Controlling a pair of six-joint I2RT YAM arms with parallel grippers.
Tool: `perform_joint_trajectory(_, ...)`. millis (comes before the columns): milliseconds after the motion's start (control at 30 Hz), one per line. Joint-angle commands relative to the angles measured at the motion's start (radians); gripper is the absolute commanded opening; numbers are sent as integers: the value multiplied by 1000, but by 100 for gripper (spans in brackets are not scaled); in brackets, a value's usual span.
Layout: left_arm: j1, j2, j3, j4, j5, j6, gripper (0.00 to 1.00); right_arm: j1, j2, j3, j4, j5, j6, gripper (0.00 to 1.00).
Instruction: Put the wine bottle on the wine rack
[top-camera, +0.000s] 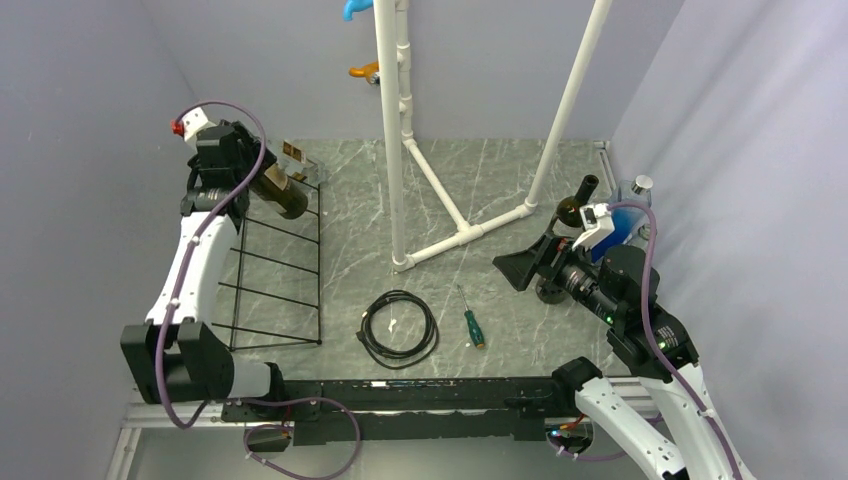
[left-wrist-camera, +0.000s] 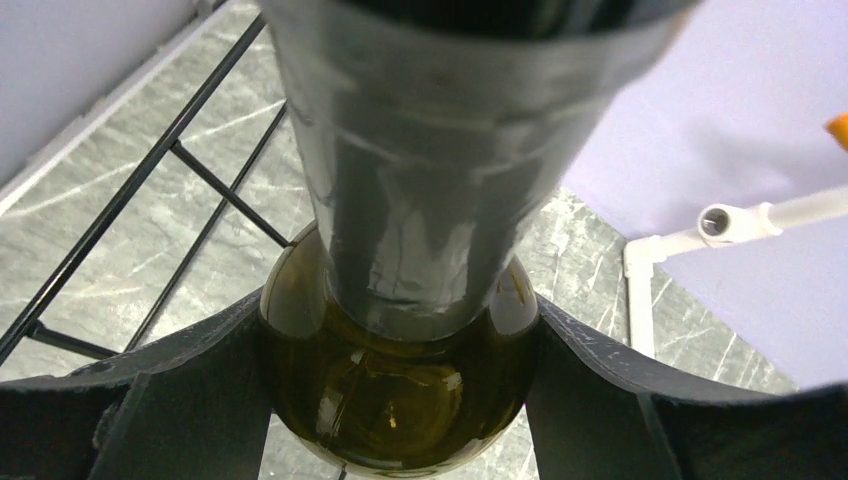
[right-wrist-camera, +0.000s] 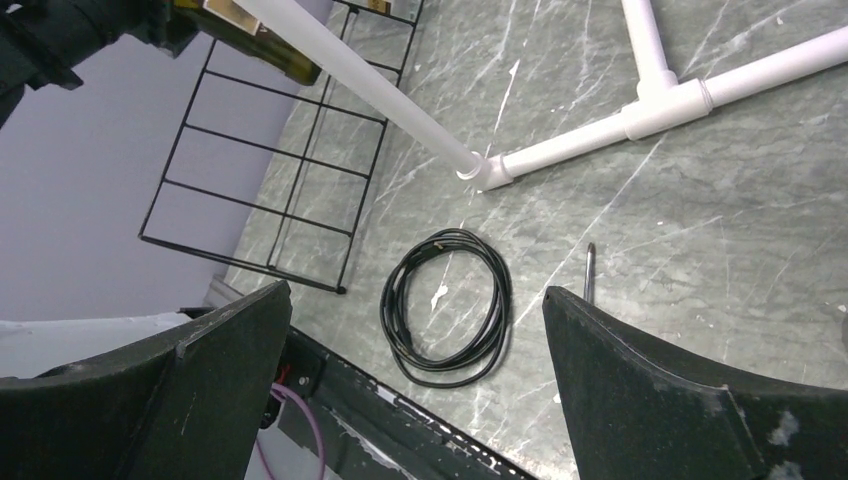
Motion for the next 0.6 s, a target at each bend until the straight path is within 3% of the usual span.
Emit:
perform_joint_trajectory(0, 44, 19, 48, 143, 79, -118, 0, 6, -7, 35, -2, 40, 30, 100)
perform_joint_trajectory(567, 74, 201, 110, 241, 114, -177, 0, 5, 90, 56, 0, 48, 42, 100)
